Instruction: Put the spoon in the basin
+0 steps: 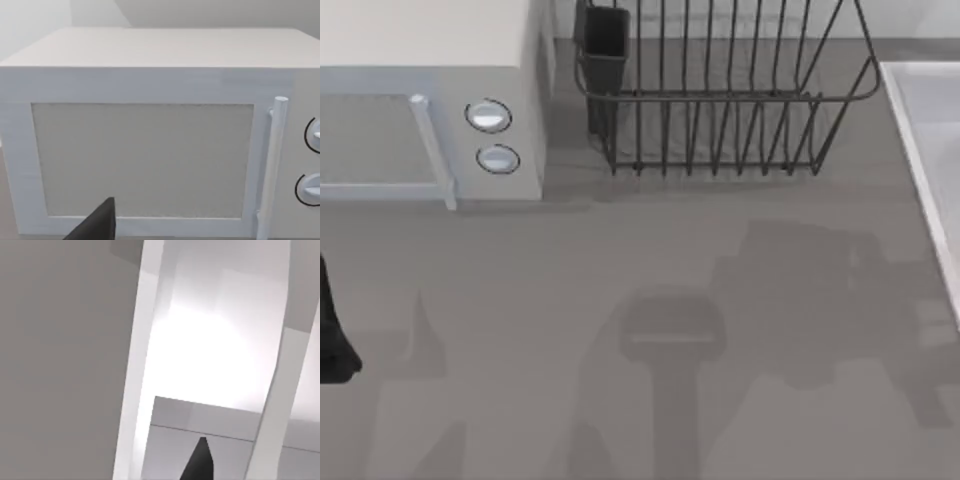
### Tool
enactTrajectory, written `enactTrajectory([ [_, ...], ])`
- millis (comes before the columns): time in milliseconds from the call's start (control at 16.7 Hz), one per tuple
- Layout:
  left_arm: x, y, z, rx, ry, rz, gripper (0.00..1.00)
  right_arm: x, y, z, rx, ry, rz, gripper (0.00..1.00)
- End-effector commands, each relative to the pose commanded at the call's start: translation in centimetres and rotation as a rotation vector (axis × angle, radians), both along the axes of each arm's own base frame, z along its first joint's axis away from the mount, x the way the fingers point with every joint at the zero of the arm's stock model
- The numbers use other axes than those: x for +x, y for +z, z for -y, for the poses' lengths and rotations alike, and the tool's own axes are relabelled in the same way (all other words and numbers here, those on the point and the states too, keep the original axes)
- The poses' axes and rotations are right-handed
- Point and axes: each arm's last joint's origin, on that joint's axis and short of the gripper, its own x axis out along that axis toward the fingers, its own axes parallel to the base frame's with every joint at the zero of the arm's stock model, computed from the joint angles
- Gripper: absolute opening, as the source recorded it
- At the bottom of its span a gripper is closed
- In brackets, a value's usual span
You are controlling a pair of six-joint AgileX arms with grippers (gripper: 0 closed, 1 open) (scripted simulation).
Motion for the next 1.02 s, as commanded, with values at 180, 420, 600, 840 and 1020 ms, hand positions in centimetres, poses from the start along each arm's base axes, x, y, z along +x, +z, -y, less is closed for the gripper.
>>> enactTrajectory([
  [180, 0.0, 0.0, 0.0, 0.0, 0.0, 0.0, 1.0, 5.7, 0.3, 0.3, -0.005, 0.004, 0.025, 0.0],
  [420, 0.0, 0.0, 0.0, 0.0, 0.0, 0.0, 1.0, 11.1, -1.2, 0.0, -0.009, -0.004, 0.056, 0.0],
  [600, 0.0, 0.0, 0.0, 0.0, 0.0, 0.0, 1.0, 13.4, -3.3, -0.6, -0.008, -0.016, 0.061, 0.0],
  [840, 0.0, 0.0, 0.0, 0.0, 0.0, 0.0, 1.0, 14.7, -5.5, -1.3, -0.007, -0.033, 0.059, 0.0],
  [1020, 0.0, 0.0, 0.0, 0.0, 0.0, 0.0, 1.0, 14.8, -5.7, -1.4, -0.007, -0.036, 0.061, 0.0],
])
